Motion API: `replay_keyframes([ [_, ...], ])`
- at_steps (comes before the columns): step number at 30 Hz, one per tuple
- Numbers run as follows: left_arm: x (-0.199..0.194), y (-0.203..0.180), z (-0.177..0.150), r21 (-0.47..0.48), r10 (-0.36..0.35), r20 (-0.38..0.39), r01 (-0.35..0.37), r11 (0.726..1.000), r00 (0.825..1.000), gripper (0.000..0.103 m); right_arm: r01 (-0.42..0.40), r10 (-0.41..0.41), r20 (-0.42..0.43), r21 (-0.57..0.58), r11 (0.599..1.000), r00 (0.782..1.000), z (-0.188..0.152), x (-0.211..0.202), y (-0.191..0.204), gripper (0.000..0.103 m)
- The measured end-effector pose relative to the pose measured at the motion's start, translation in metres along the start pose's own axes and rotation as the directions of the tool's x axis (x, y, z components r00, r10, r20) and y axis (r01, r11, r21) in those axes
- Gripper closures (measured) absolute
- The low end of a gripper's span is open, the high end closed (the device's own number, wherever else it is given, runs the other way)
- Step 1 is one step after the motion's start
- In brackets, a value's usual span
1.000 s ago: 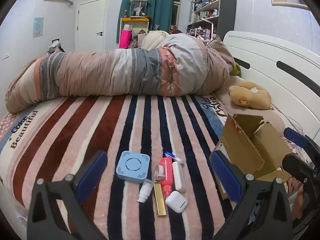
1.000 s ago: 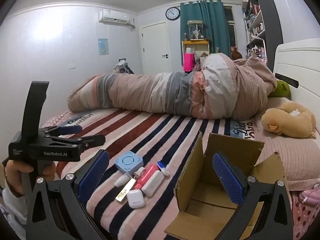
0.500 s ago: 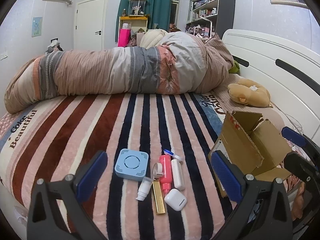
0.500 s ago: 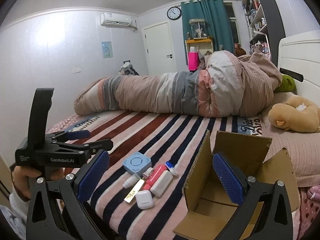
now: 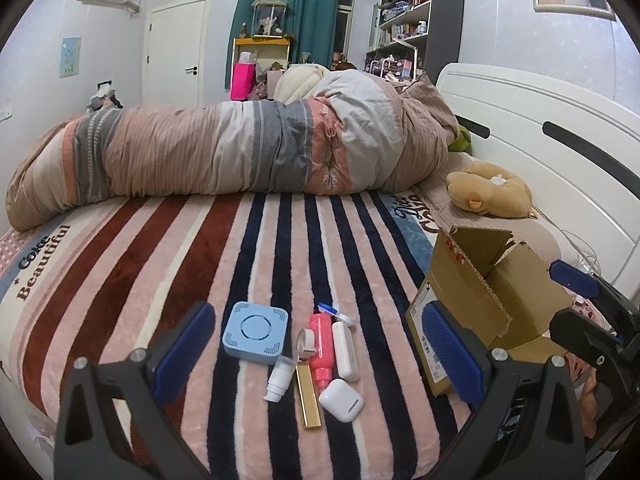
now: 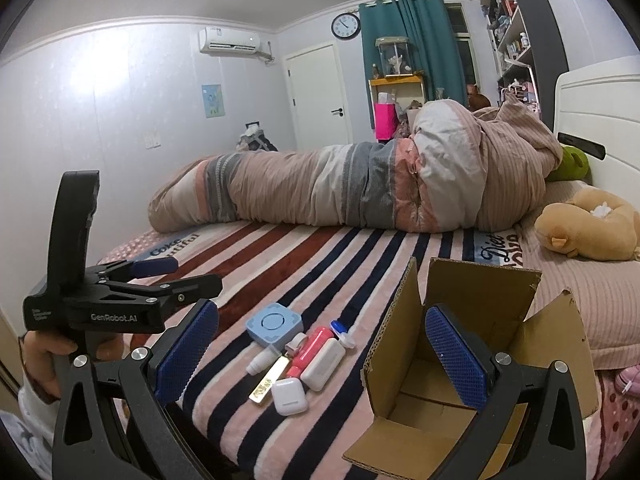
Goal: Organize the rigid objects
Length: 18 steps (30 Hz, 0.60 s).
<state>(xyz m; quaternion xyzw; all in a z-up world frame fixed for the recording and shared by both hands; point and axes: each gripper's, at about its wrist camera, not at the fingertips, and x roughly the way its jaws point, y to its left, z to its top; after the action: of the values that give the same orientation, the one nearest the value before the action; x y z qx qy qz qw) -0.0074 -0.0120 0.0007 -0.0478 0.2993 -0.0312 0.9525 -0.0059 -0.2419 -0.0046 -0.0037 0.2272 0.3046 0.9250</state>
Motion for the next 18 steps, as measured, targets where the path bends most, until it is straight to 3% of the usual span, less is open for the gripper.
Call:
replay_keyframes([
  [18, -0.0055, 0.001, -0.0005, 0.004, 0.031, 0.005, -0.031, 1.0, 1.0, 0.001, -0.004, 0.004, -0.005, -0.001, 1.0, 1.0, -0.0004, -0.0003, 0.0074, 0.0],
])
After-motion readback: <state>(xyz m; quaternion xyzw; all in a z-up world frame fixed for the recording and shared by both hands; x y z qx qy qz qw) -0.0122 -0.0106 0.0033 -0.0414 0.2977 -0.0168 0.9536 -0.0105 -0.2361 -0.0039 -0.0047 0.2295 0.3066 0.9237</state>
